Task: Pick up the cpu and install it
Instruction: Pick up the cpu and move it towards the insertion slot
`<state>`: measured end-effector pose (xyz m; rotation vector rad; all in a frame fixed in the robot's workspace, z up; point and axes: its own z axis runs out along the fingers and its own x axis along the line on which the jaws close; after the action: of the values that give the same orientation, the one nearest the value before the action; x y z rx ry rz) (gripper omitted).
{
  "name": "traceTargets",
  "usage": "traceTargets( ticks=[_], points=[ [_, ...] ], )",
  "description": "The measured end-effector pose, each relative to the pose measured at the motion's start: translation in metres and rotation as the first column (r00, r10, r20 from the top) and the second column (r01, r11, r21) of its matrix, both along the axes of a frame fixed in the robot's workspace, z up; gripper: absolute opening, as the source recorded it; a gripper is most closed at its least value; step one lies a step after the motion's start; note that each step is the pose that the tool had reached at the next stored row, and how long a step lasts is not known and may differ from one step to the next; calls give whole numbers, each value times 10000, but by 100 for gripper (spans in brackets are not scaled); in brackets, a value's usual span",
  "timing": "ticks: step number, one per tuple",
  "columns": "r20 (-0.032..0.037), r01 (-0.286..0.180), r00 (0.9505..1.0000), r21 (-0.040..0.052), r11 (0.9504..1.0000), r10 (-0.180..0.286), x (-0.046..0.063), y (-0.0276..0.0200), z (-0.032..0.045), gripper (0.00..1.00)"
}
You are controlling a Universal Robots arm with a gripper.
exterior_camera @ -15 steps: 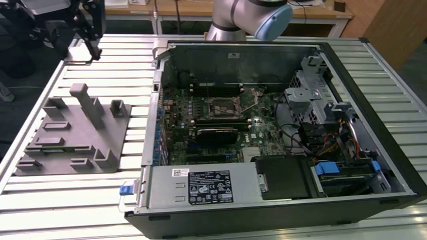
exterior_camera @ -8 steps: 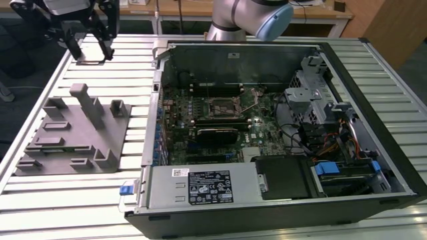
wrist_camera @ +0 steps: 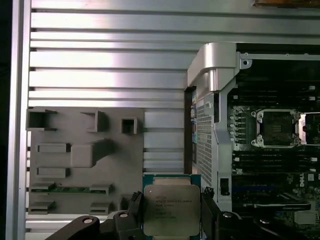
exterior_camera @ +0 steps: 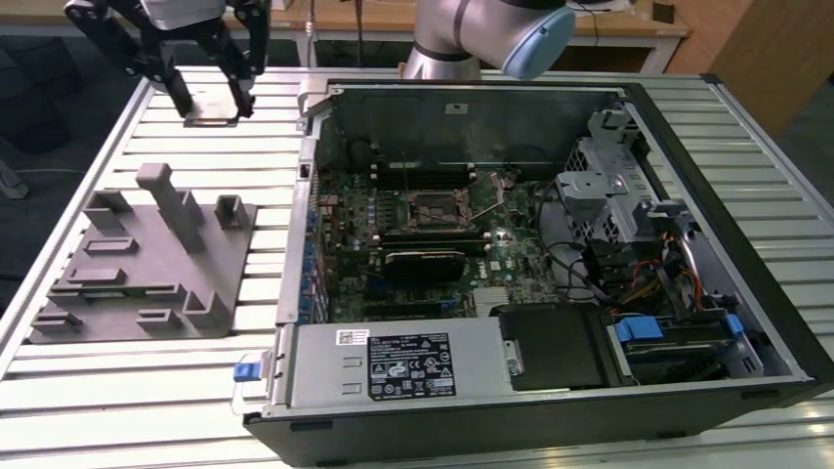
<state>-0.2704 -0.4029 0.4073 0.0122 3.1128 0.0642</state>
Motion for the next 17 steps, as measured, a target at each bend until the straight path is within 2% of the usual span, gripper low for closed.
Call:
traceTargets(
  ticks=[17],
  points=[
    [-8,0,10000,1,10000,0,630,14,-1,55]
  ],
)
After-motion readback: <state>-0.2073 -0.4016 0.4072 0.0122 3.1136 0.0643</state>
